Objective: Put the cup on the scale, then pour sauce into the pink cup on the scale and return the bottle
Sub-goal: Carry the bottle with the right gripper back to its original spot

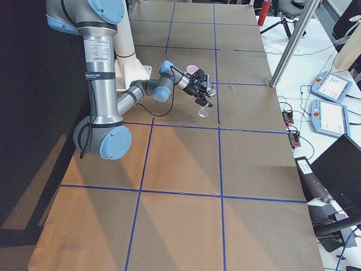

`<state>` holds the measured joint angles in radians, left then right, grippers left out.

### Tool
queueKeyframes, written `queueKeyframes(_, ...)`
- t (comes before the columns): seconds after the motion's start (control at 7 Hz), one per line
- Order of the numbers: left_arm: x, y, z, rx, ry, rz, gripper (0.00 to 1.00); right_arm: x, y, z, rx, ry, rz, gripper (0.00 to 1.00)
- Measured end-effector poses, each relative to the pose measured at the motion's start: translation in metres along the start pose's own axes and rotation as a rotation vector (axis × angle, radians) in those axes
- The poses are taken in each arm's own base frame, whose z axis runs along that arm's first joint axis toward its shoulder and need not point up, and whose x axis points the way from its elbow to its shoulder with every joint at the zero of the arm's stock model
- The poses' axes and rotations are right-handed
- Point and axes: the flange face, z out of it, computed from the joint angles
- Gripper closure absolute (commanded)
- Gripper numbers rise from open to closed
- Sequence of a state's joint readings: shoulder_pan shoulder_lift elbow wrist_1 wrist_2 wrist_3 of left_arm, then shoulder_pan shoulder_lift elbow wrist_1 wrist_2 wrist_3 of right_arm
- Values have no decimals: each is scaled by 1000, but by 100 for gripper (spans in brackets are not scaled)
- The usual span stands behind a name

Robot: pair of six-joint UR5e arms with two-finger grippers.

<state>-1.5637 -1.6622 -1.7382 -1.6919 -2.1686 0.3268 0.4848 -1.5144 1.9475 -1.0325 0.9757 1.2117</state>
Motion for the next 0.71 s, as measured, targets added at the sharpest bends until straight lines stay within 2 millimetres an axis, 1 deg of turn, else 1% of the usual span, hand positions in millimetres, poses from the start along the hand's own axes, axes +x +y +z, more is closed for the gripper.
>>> queueKeyframes(0.14,1,-1,-2,4,-1,2,0,22,19,12,12,-78,55,100)
queueKeyframes(0.29,2,-2,-4,7,-3,5,0,38,32,20,14,-126,85,100)
queueKeyframes(0.43,2,-2,-5,9,-4,6,0,46,38,24,16,-136,90,100)
queueKeyframes(0.57,3,-1,-5,9,-5,6,0,48,38,25,23,-113,76,100)
queueKeyframes(0.71,3,-1,-5,9,-4,5,0,46,32,23,33,-65,48,100)
